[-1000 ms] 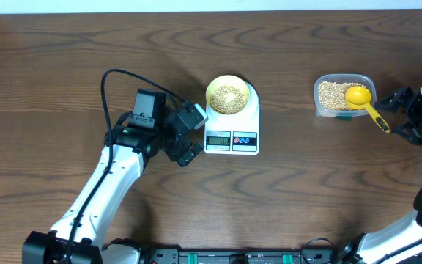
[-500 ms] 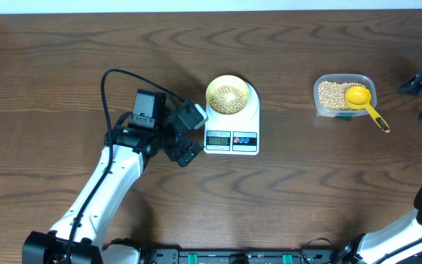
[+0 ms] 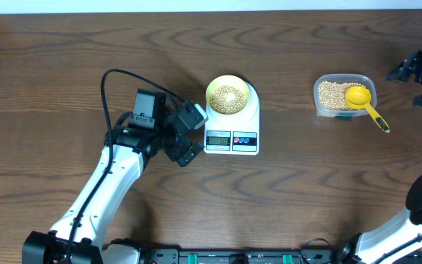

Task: Scoop item into bowl and weigh 50g on scale

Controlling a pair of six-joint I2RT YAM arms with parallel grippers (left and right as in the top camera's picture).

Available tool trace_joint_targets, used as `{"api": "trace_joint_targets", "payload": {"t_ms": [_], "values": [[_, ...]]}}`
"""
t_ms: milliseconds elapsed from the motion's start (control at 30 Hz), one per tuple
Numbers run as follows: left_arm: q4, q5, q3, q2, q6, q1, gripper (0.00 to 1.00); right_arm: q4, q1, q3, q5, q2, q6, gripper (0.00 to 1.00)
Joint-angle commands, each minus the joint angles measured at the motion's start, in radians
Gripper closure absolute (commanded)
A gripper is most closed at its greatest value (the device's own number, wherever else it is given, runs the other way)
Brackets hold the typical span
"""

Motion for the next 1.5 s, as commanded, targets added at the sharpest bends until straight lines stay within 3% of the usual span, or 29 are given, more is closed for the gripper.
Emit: {"api": "trace_joint_targets", "payload": {"t_ms": [0,467,767,1033,1467], "values": [[0.000,0.013,0.001,-0.013,0.014,0.005,0.02,0.002,0.030,0.055,0.029,-0.078,-0.005,0.01],[0.000,0.013,0.001,-0.013,0.014,0.005,0.03,0.047,0.142,0.108,0.028,-0.257,-0.027,0.01],[0.000,0.013,0.001,-0.013,0.014,0.005,0.02,0.042,0.164,0.108,0.027,-0.407,0.104,0.01],[0.000,0.013,0.001,-0.013,0.014,0.005,0.02,-0.006,0.167,0.108,0.043,-0.461,0.064,0.01],[0.000,0.013,0.001,-0.013,0.014,0.005,0.02,0.043,0.229,0.075,0.337,-0.589,-0.040,0.01]]}}
